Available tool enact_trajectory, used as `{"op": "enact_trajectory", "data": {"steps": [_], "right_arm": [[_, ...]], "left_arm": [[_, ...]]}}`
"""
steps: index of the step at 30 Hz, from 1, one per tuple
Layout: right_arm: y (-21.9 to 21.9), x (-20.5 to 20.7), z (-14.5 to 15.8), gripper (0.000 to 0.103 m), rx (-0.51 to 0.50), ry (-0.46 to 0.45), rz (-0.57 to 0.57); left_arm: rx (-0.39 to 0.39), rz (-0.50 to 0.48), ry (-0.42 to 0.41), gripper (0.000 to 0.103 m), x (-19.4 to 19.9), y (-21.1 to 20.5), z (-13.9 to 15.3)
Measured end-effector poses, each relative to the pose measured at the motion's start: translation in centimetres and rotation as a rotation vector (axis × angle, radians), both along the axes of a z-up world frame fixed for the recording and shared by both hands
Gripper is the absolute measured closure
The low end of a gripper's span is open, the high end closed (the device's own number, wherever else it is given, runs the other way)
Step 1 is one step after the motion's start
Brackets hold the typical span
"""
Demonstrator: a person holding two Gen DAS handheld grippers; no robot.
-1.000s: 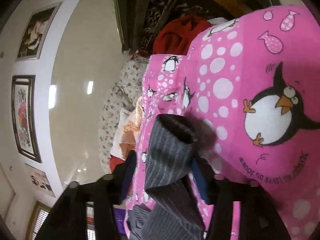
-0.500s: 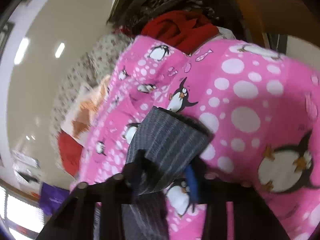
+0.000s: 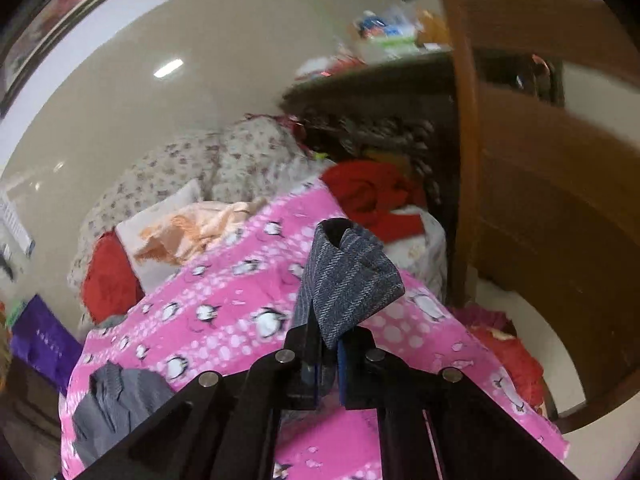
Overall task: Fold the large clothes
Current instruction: 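Grasp the other sleeve cuff with the right gripper and lift it, then fold the held sleeve across the jacket front toward the left gripper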
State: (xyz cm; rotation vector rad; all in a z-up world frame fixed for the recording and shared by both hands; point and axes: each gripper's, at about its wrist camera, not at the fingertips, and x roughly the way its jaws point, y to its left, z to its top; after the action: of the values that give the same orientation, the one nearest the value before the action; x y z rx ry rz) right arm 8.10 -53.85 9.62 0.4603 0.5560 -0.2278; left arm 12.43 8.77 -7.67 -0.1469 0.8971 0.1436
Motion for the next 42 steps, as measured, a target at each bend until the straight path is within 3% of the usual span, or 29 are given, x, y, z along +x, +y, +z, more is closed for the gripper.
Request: {"op": "enact_trajectory", "data": {"steps": [4,8,11,14,17,20,22,23,25,26,28,32,34,37,42], "right_arm": [[8.0,1.1,1.3,0.098,-0.024,-0.028,0.201],[19.7,3.0,-0.4,0.098,-0.045,-0.017,0.463],[28.4,4.9,-4.4,0.098,-0.057,0.044,0.618],[33.8,5.6,-8.1,0.098,-0.062,0.1,0.696],[38.8,5.1,-11.0,0.098,-0.067,0.131,0.788],[42.6,3.6,-13.9,0.098,-0.131,0.15,0.877],[43.2,2.5,-15.6,0.092,-0.207,0.154,0.868],[43.5,1.7,-16.4,0.073,-0.283,0.13,0.851],[43.4,1.3,-16.5,0.052,-0.345,0.141,0.817],[43.3,1.0,-16.4,0.047,-0.358,0.145,0.807],[42.1,-0.5,-15.9,0.046,-0.378,0.143,0.816],[39.6,-3.5,-16.1,0.045,-0.444,0.193,0.782],[37.8,-4.9,-17.7,0.04,-0.422,0.25,0.777],[35.8,-6.6,-18.3,0.019,-0.366,0.201,0.716],[34.7,-6.1,-18.9,0.012,-0.305,0.202,0.696]], "left_arm": [[0.005,0.011,-0.002,0.005,-0.7,0.1,0.8],[0.019,0.054,-0.082,0.005,-2.9,1.5,3.2],[0.093,0.095,-0.093,0.006,-3.8,2.9,4.4],[0.132,0.131,-0.068,0.01,-4.1,4.0,4.8],[0.115,0.154,-0.068,0.01,-4.3,4.5,5.3],[0.092,0.114,-0.108,0.014,-4.2,3.3,6.7],[0.06,0.05,-0.127,0.017,-3.7,2.1,7.4],[0.031,-0.007,-0.129,0.017,-3.0,1.0,7.6],[0.027,-0.067,-0.119,0.031,-2.0,-0.7,7.6],[0.034,-0.094,-0.099,0.033,-1.2,-1.7,7.4],[-0.033,-0.151,-0.068,0.039,-0.1,-3.2,6.7],[-0.212,-0.288,-0.019,0.039,0.5,-6.1,5.5],[-0.232,-0.358,0.013,0.039,0.7,-7.9,4.6],[-0.237,-0.36,0.054,0.039,1.0,-9.5,3.5],[-0.306,-0.351,0.049,0.038,0.5,-8.3,2.9]]}}
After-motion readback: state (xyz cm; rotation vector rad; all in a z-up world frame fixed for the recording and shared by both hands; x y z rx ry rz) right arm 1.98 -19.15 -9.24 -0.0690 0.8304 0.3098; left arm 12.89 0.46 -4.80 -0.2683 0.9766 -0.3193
